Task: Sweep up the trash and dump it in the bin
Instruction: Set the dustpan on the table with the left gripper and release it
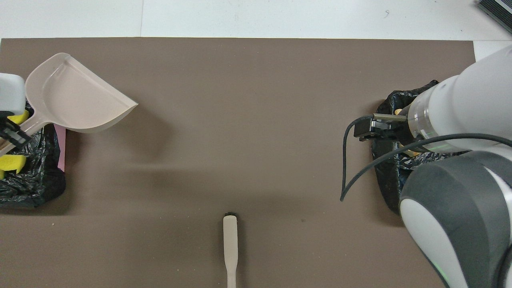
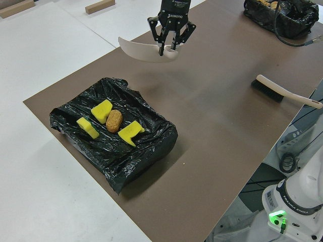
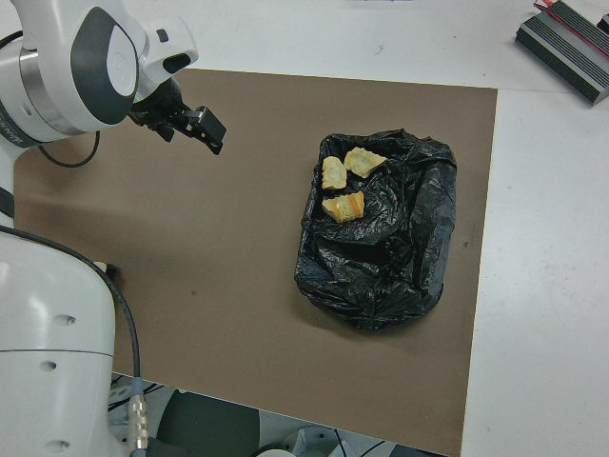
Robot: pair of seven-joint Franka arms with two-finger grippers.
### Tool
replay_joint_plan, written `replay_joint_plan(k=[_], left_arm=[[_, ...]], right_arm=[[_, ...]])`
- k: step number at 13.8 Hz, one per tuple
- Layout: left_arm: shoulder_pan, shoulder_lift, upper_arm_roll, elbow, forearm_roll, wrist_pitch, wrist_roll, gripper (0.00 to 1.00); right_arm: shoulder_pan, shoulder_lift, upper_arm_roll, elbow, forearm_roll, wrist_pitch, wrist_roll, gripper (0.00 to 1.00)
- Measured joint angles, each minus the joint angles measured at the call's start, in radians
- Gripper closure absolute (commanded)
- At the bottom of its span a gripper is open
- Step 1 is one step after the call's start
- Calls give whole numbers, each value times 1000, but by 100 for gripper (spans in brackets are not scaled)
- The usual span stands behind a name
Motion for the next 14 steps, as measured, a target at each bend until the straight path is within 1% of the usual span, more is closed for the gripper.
replay_joint_plan(k=[2,5,8,10,12,14], left_arm=[[-49,-12,-2,-25,-78,11,-203,100],[-122,-28,-4,-72,-143,77,-432,100],[-204,-26,-4,-138,-158,187,-602,100],[-245,-20,-5,-191,-178,266,-667,100],[-295,6,-4,-226,-186,327,-723,100],[-356,61,-5,-248,-186,417,-784,100]], right_arm=[[-13,0,0,0,2,0,1,0],[-31,0,0,0,3,-1,1,0],[-32,0,0,1,3,-1,1,0],[-41,-2,0,2,3,-4,1,0],[-53,-5,0,5,3,-17,-3,0],[-61,-9,3,5,3,-26,-4,0]])
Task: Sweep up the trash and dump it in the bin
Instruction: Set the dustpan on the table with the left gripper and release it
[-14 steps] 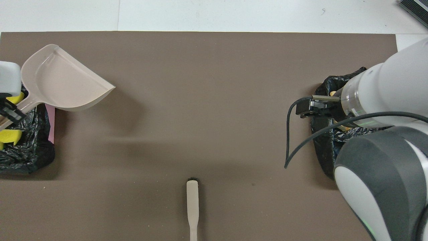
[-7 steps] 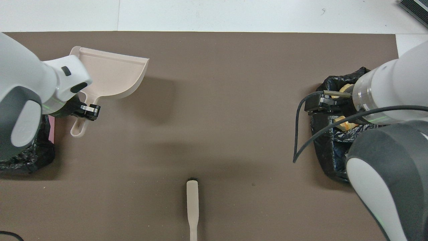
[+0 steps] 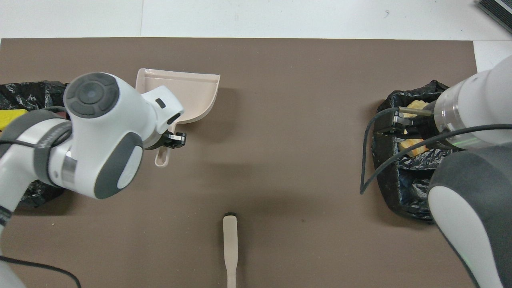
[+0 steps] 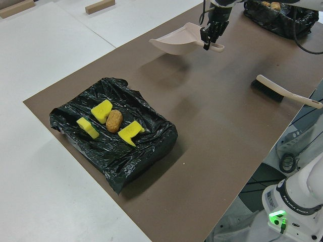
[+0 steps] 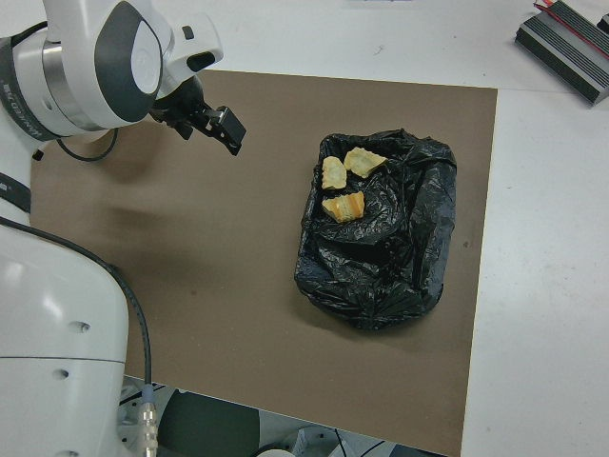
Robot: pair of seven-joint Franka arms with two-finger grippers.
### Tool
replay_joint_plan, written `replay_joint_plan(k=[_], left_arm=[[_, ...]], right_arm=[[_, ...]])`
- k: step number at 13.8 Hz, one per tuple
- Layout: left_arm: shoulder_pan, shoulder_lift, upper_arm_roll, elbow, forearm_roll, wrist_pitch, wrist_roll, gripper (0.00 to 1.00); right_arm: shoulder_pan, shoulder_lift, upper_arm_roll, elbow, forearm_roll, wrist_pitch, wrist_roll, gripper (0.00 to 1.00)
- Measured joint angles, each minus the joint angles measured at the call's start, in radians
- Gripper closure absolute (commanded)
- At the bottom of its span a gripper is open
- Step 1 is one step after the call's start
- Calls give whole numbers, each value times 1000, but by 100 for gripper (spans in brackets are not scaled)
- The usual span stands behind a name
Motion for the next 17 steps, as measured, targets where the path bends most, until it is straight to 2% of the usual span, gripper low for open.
replay_joint_plan(k=[3,4,5,6,11,17], left_arm=[[-84,71,0,-58,0,154,-74,100],[-108,83,0,-87,0,205,-101,93],[-123,86,0,-106,0,230,-122,33],[-128,84,1,-110,0,236,-140,0],[-108,54,29,-87,0,205,-187,0],[65,29,39,33,0,85,-113,0]], right_arm=[[-35,-10,10,-3,7,-12,-25,0],[-43,-13,11,-4,9,-16,-38,0],[-45,-16,11,-4,10,-22,-43,0],[-44,-18,11,-4,11,-27,-44,0],[-44,-21,11,-9,14,-28,-44,0],[-76,-20,5,-11,14,-28,-44,0]])
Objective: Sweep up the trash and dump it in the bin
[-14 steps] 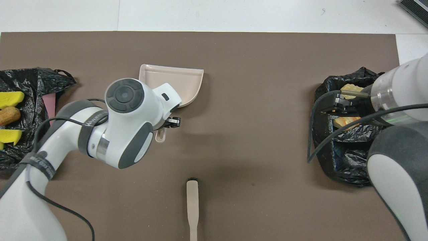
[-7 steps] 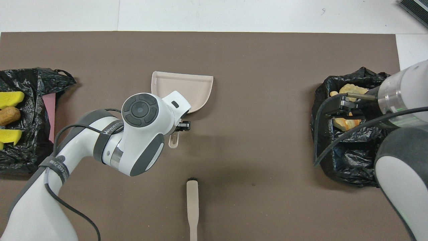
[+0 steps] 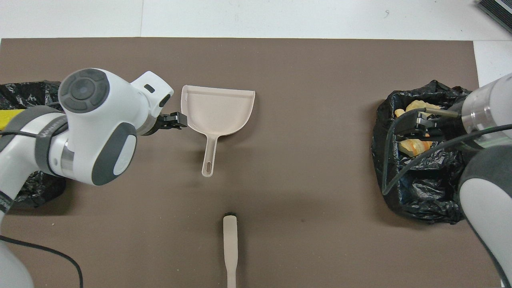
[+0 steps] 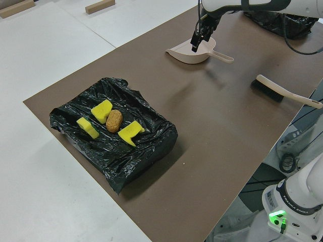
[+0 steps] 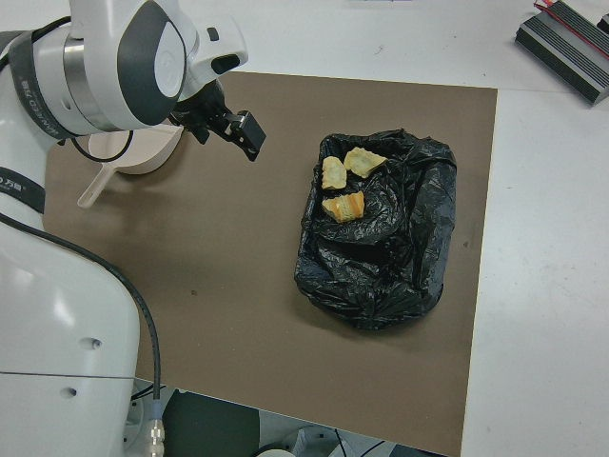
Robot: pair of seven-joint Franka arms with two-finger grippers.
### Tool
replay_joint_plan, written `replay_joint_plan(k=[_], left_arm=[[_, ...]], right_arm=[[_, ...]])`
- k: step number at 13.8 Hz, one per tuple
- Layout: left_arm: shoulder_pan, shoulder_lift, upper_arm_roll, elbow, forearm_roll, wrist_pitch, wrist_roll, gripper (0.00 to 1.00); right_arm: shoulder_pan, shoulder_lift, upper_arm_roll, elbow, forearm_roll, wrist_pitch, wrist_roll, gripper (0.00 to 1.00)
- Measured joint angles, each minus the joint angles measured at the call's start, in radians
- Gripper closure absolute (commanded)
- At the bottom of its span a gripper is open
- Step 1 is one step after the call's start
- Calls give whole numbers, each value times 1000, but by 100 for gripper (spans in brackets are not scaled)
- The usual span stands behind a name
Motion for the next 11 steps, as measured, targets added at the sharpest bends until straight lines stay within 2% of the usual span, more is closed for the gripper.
replay_joint_plan(k=[4,11], left_arm=[[104,-32,1,59,-1,-109,135,0],[268,-180,6,68,-3,-322,445,0]], right_arm=[[-7,1,1,0,1,0,0,0],[-7,1,0,2,0,2,0,0]])
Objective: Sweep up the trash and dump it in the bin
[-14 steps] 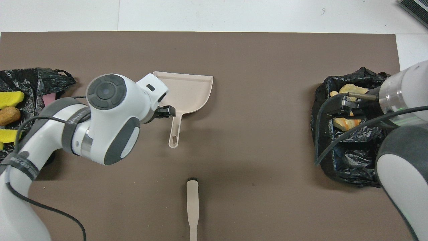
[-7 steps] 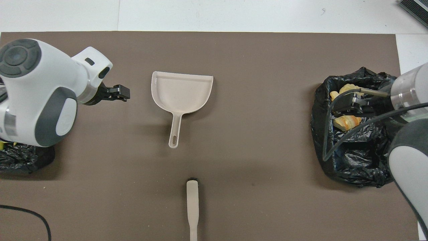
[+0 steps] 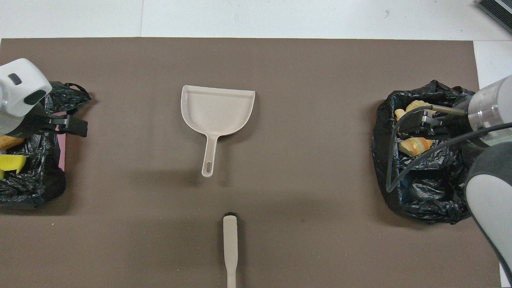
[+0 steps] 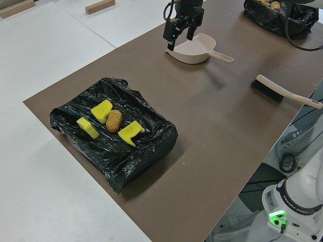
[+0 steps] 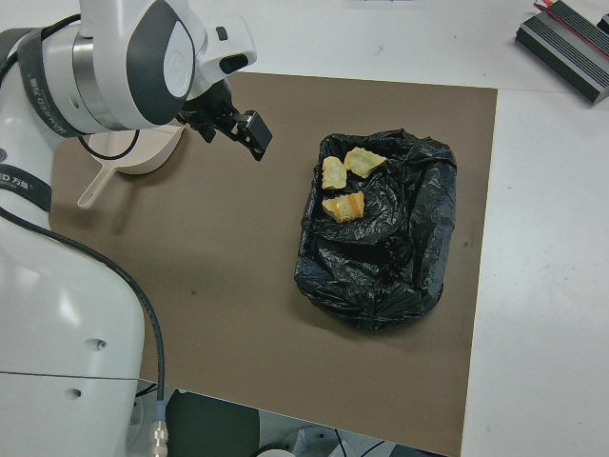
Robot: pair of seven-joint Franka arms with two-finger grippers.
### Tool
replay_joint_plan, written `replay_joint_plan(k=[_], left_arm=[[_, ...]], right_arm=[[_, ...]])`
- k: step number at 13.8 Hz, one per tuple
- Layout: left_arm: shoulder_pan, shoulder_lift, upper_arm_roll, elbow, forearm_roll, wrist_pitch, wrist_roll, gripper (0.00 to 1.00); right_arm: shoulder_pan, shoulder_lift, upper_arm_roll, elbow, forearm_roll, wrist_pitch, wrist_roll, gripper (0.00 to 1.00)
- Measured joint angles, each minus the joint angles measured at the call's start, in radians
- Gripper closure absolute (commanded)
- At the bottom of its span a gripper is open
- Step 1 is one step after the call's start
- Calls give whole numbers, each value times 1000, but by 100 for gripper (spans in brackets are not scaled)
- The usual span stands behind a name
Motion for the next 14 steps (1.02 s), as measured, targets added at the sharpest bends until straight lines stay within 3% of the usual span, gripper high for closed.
replay_joint_plan(k=[6,14], left_arm=[[18,-33,-2,97,0,-190,32,0],[18,-27,0,106,-31,-148,40,0]], right_arm=[[0,-1,0,2,1,15,0,0],[0,-2,0,2,1,15,0,0]])
